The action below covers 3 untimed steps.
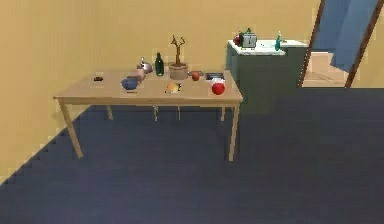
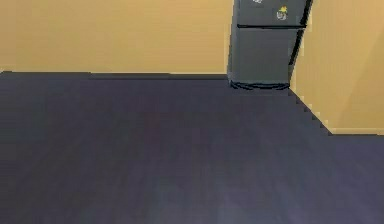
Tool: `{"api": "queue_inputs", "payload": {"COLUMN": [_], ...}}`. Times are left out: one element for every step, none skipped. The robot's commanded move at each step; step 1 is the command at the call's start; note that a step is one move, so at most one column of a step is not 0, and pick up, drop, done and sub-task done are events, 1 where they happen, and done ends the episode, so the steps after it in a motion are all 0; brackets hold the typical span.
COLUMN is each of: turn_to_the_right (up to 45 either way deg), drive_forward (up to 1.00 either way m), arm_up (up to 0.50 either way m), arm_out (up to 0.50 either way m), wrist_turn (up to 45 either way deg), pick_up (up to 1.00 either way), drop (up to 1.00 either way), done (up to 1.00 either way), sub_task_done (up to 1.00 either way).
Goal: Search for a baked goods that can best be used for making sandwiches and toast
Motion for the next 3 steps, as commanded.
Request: {"api": "queue_inputs", "payload": {"turn_to_the_right": [0.0, -15.0, 0.0], "drive_forward": [1.0, 0.0, 0.1], "arm_up": [0.0, 0.0, 0.0], "arm_out": [0.0, 0.0, 0.0], "wrist_turn": [0.0, 0.0, 0.0], "pick_up": [0.0, 0.0, 0.0], "drop": [0.0, 0.0, 0.0], "done": [0.0, 0.0, 0.0], "sub_task_done": [0.0, 0.0, 0.0]}}
